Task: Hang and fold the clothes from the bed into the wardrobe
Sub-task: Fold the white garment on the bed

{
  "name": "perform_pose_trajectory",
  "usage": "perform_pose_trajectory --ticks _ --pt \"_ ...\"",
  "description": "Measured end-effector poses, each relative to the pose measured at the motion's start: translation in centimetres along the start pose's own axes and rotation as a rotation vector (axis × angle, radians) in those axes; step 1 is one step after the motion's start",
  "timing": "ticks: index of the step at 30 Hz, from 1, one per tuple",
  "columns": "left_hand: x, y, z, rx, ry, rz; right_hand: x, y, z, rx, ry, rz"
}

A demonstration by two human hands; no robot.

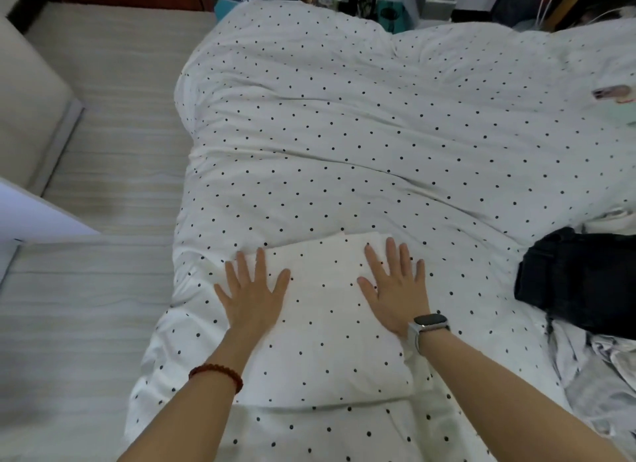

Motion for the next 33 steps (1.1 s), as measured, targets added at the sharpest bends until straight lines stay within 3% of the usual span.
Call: perform_pose_trajectory --ticks 4,7,12,17,20,22,24,28,33 --pt "4.6 -3.4 0.8 0.080 -0.606 -0.161 -0.2 -4.6 -1.0 -0.148 0.320 0.184" --pt "6.6 -5.5 2.9 0.227 -0.937 -0.302 -0.1 -6.0 -0.1 -0.119 0.515 0.274" --pt "4.7 -6.6 3.8 0.316 -0.938 -0.275 1.2 -6.5 0.6 -0.078 0.730 0.277" --pt "4.2 -8.3 1.1 0.262 -1.030 -0.151 2.6 -8.0 -2.8 -0.293 0.908 0.200" --pt "4.3 -11.0 1.6 0.515 -1.258 -0.250 4.3 -9.9 -4.9 -0.354 0.874 0.108" --pt "5.2 -13.5 2.5 0.725 -1.286 -0.356 5.4 -11.5 -5.8 -0.359 0.870 0.050" --pt "6.4 -16.0 2.3 0.815 -1.295 -0.362 6.3 -13.2 -6.4 -0.356 0.865 -0.004" --pt "9.2 -19.6 0.7 0.746 -1.387 -0.336 8.3 -15.9 -7.8 -0.361 0.886 -0.101" --pt "17.0 -23.5 -4.2 0.222 -1.539 -0.279 14.7 -19.2 -8.5 -0.331 1.004 -0.226"
Point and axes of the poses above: each hand's wrist, its own y-axis towards the middle knuckle, its own z-axis out of the palm, x = y × z, the point moved 10 cm from there along y, towards the middle knuckle, and after that the axes turned 11 degrees about -z, right-handed, at the moved point
